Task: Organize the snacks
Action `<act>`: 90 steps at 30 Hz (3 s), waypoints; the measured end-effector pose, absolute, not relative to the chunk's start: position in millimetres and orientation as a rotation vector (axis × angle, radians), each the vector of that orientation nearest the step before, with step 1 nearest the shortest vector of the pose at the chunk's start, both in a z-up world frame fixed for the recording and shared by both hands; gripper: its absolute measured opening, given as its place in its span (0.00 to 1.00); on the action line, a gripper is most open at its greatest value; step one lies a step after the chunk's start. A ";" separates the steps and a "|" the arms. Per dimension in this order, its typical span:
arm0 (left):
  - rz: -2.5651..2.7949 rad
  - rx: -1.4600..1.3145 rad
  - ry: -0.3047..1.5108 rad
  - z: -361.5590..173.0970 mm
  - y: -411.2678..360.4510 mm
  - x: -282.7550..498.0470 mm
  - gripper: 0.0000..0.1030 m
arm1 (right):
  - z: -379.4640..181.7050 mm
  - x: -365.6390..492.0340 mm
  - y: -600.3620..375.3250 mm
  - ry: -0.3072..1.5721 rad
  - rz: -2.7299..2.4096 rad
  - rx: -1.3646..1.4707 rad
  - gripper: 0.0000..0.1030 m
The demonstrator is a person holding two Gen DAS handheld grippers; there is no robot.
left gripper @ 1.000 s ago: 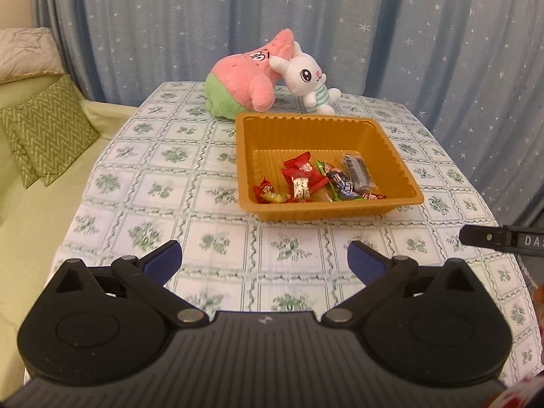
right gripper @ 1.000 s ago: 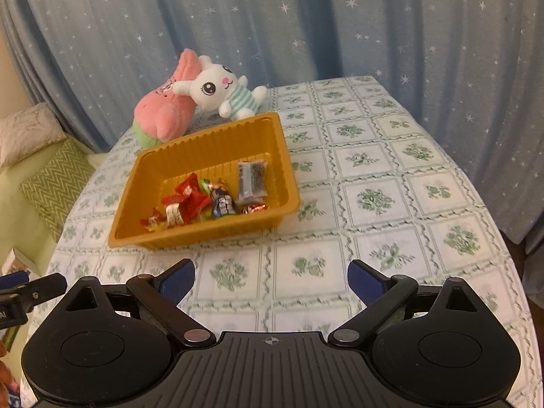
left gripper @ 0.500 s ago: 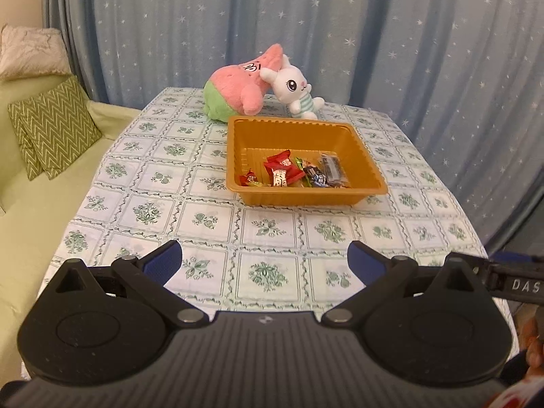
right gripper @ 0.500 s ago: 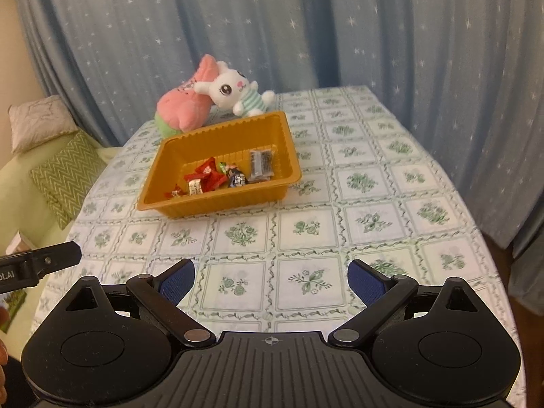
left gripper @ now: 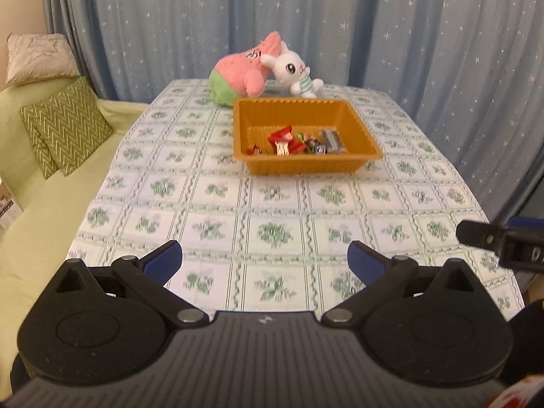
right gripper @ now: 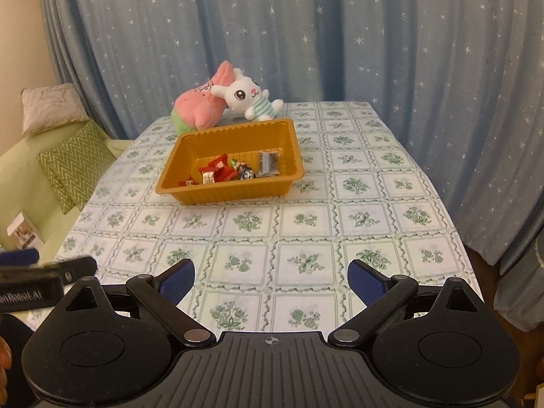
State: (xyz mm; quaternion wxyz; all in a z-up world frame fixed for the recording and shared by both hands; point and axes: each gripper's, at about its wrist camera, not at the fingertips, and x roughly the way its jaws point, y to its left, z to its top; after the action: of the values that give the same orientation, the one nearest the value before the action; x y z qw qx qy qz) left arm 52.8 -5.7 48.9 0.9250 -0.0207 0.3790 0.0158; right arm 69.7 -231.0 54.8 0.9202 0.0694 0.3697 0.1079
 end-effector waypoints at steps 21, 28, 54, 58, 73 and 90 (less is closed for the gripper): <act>0.043 -0.063 0.774 51.7 -2.5 43.1 1.00 | 58.4 62.1 -224.3 0.766 0.243 0.124 0.93; 0.043 -0.060 0.776 50.6 -2.7 43.4 1.00 | 57.9 62.5 -224.4 0.765 0.242 0.128 0.93; 0.025 -0.059 0.769 52.5 -5.8 43.2 1.00 | 58.8 62.0 -222.9 0.768 0.242 0.130 0.93; 0.023 -0.059 0.770 52.7 -6.3 43.0 1.00 | 58.9 61.6 -222.8 0.767 0.241 0.131 0.93; 0.018 -0.055 0.768 52.4 -6.6 41.1 1.00 | 57.6 60.4 -222.8 0.767 0.240 0.137 0.93; 0.014 -0.057 0.767 50.8 -6.4 40.1 1.00 | 55.2 59.7 -223.0 0.774 0.240 0.138 0.93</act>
State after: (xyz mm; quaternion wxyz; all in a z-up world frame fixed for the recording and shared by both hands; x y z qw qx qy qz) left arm 40.1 -6.4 50.8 0.9269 -0.0280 0.3741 0.0066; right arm 59.7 -223.0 55.2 0.9168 0.0672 0.3760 0.1165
